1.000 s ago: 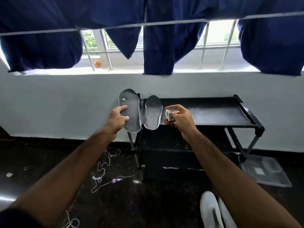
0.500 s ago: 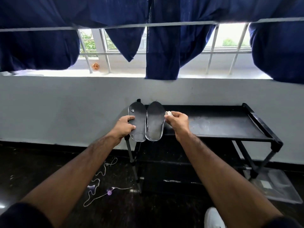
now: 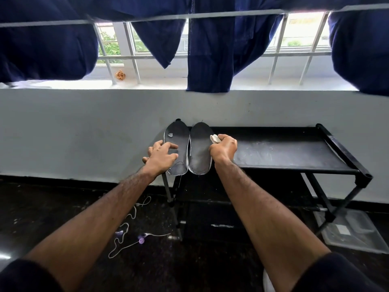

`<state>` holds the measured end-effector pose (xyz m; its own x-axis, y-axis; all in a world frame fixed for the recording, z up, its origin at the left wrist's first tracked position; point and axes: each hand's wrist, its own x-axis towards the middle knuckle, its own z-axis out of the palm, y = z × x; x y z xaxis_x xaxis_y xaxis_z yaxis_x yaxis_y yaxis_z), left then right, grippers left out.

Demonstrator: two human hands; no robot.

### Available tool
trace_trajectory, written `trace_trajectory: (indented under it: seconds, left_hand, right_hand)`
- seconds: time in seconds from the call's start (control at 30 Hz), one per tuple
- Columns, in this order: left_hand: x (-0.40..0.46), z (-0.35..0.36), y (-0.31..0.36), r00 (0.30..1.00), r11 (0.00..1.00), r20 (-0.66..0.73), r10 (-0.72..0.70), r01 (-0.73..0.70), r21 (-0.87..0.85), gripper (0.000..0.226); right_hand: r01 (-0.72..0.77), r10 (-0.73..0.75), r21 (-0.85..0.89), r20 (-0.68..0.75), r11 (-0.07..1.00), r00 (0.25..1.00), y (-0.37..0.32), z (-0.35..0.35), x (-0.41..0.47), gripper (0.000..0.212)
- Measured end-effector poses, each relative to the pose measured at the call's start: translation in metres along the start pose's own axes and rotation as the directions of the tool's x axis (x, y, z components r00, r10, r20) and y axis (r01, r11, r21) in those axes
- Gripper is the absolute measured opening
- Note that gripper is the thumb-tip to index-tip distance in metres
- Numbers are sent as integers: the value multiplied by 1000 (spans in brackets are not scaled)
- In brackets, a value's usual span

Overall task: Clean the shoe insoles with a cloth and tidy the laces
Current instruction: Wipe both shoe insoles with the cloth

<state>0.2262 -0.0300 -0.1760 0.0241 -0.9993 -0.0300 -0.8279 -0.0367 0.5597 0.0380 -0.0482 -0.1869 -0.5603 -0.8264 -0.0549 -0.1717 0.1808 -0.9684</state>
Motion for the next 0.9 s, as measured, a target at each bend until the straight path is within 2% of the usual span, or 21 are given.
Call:
trace_trajectory:
  seconds: [0.13,0.23,0.33,0.4,0.43,0.47,0.5,0.53,0.57,0.6,0.63,0.7,0.8,0.9]
  left_hand:
    - [-19,-3,2,981,996,-170,87,-87,13,34]
    - [-56,-1,9,937,978,-308,163,-195,-76,38]
    - [-110,11,16,903,911,-346,254,-343,-227,39]
    - [-147,23,17,899,835,-311,309,-413,-364,42]
    - [-166,30,18,920,793,-260,295,-387,-471,42]
    - [-186,36,20,956,739,-167,240,-292,-607,41]
    - [-206,41,24,985,647,-26,172,-133,-751,41]
    - [-224,47,28,982,504,138,130,54,-862,44]
    - [-240,53,30,951,346,280,134,220,-912,47]
    - [-255,58,31,914,221,368,170,328,-918,50]
    - [-271,60,33,890,155,407,206,381,-911,49]
    - [-298,61,33,866,122,451,214,434,-892,48]
    - [-329,64,27,815,56,564,130,562,-825,45]
    - [-346,73,16,787,-32,614,60,616,-787,46]
  right_hand:
    - [-91,96,113,-42,989,994,4,-13,1,44]
    - [-139,153,256,-36,957,988,2,-51,-21,48]
    - [-154,164,466,20,871,986,6,-104,-59,55]
    - [-185,183,556,59,810,981,13,-140,-94,54]
    - [-203,190,586,85,785,978,18,-157,-115,53]
    - [-223,195,609,114,761,974,24,-172,-137,51]
    - [-245,198,630,145,737,969,30,-186,-160,49]
    - [-270,207,646,175,714,963,38,-197,-183,47]
    - [-299,216,654,206,695,954,45,-206,-205,45]
    - [-328,230,654,234,681,945,52,-214,-225,43]
    - [-360,247,653,263,667,933,58,-221,-245,42]
    - [-420,278,646,315,637,907,68,-233,-280,39]
    - [-497,318,623,384,603,867,83,-242,-322,39]
    - [-521,333,576,405,630,851,101,-247,-349,41]
